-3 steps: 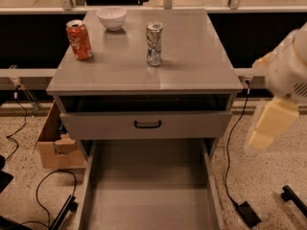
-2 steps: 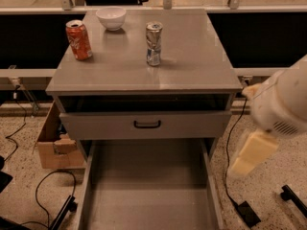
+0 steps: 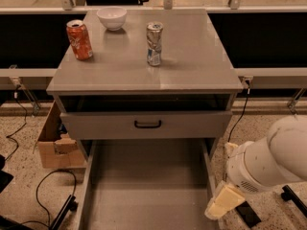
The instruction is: Close middle drawer
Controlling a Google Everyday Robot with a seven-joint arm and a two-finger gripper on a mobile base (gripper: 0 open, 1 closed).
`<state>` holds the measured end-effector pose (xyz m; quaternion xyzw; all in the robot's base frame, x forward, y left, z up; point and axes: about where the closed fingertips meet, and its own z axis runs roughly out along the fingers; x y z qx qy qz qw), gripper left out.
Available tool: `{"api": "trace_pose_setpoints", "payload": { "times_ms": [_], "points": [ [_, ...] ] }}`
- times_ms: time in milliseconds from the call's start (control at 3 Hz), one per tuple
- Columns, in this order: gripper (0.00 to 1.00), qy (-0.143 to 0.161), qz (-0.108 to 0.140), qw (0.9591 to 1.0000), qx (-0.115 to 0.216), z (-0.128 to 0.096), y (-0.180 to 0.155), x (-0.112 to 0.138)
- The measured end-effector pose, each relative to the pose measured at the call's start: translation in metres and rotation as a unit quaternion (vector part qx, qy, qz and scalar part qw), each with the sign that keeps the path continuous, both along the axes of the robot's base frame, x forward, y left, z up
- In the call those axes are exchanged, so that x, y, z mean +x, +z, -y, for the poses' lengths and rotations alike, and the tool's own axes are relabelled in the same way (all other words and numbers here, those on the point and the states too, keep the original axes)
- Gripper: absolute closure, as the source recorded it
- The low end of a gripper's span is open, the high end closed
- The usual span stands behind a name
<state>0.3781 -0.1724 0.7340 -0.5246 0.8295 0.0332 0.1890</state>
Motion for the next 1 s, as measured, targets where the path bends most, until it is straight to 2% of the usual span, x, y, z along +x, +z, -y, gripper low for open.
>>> {"api": "trace_pose_setpoints", "payload": {
  "times_ms": [333,667,1000],
  "points": [
    [0.0,0.0,0.0,1.0,0.0,0.0,0.0,0.0],
    [0.1,-0.003,-0.005,0.9998,0.021,0.005,-0.019,-0.005],
    [0.28,-0.012,-0.037,0.9983,0.044,0.018,-0.063,-0.026]
  ]
}}
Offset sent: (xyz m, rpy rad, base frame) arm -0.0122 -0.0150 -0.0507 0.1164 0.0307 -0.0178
